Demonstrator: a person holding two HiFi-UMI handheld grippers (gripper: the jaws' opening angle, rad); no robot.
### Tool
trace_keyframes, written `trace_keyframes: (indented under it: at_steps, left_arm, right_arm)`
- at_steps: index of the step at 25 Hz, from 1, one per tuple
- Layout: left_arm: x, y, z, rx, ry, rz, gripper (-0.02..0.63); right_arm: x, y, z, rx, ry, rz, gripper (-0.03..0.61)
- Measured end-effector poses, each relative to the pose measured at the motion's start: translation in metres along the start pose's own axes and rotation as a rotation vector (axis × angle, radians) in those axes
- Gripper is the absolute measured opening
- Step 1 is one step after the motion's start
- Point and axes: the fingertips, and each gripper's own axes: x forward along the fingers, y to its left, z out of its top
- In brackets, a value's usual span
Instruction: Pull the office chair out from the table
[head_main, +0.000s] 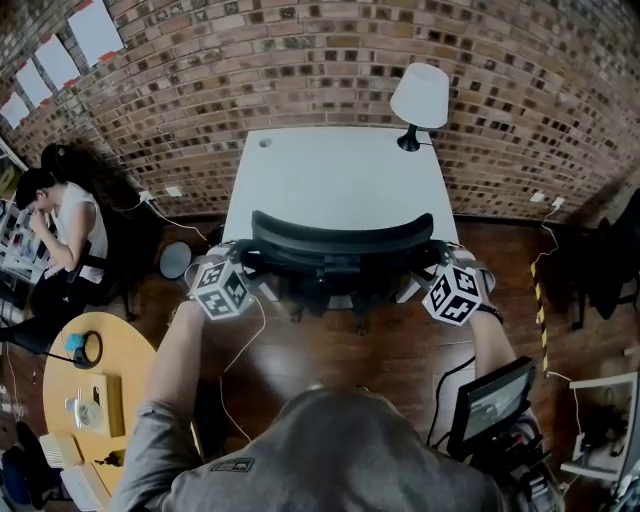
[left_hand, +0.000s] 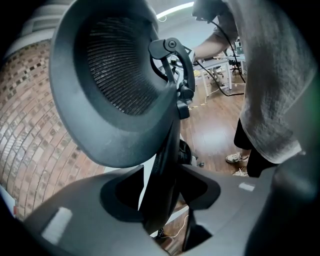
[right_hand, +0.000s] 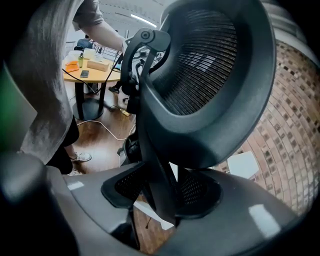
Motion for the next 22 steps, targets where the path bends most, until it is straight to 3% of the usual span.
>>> trace_keyframes:
  at_steps: [22]
  left_arm:
    - [-0.045, -0.064, 0.012, 0.053, -0.039, -0.05, 0.189]
  right_arm:
    - [-0.055, 0.07, 0.006, 0.027, 0.011, -0.008, 0.218]
